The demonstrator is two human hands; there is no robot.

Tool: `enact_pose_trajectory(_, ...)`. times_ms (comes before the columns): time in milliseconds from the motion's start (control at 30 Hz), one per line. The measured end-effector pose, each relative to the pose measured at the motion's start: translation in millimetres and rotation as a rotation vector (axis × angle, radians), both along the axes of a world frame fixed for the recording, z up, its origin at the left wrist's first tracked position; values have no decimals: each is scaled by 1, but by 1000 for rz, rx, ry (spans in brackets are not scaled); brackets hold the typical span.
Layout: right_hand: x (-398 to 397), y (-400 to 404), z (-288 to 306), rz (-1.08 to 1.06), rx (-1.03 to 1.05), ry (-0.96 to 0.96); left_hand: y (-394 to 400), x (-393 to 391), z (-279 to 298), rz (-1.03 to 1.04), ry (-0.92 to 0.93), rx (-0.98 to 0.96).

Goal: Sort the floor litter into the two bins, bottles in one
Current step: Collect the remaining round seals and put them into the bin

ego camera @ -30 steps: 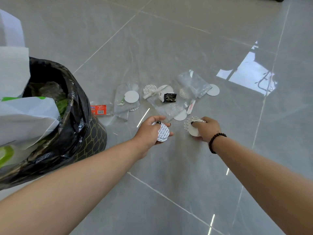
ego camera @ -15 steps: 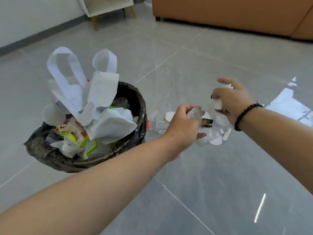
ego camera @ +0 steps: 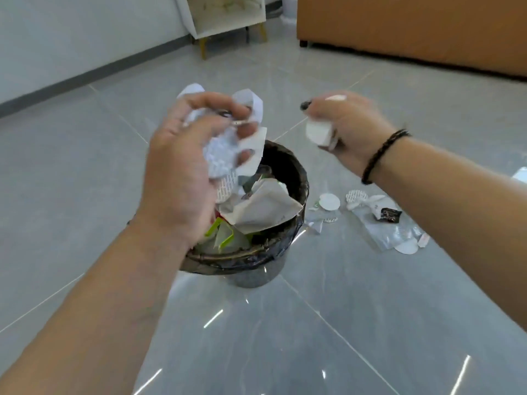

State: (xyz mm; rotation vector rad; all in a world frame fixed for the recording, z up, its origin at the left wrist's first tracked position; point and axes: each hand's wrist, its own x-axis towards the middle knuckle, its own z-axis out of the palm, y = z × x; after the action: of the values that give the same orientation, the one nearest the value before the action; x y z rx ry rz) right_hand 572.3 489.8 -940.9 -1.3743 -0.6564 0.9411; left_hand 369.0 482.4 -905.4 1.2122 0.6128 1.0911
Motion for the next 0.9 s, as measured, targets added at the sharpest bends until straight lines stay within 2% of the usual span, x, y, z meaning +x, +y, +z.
enact_pose_trajectory(133,-28,9,-24,0,22,-58,24,-22,-30,455,122,-98)
enact_pose_trajectory(200,-34,13,-32,-3,2,-97,28,-27,-46,538,163,-147)
enact_pose_trajectory(300,-39,17,-39,11,-21,35,31,-36,-63,599,205,-174)
enact_pose_trajectory(500,-35,21,-46,33,-17,129,34,-41,-65,639,139,-198)
enact_pose_trajectory(700,-21,23,-51,-26,7,-65,28,-33,-69,690,168,-34)
enact_pose_trajectory(833,7,5,-52,-39,-30,-254,20,-26,-55,557,283,174)
enact_pose_trajectory(900,34,-10,-58,-90,-101,-240,20,-9,-37,408,357,280)
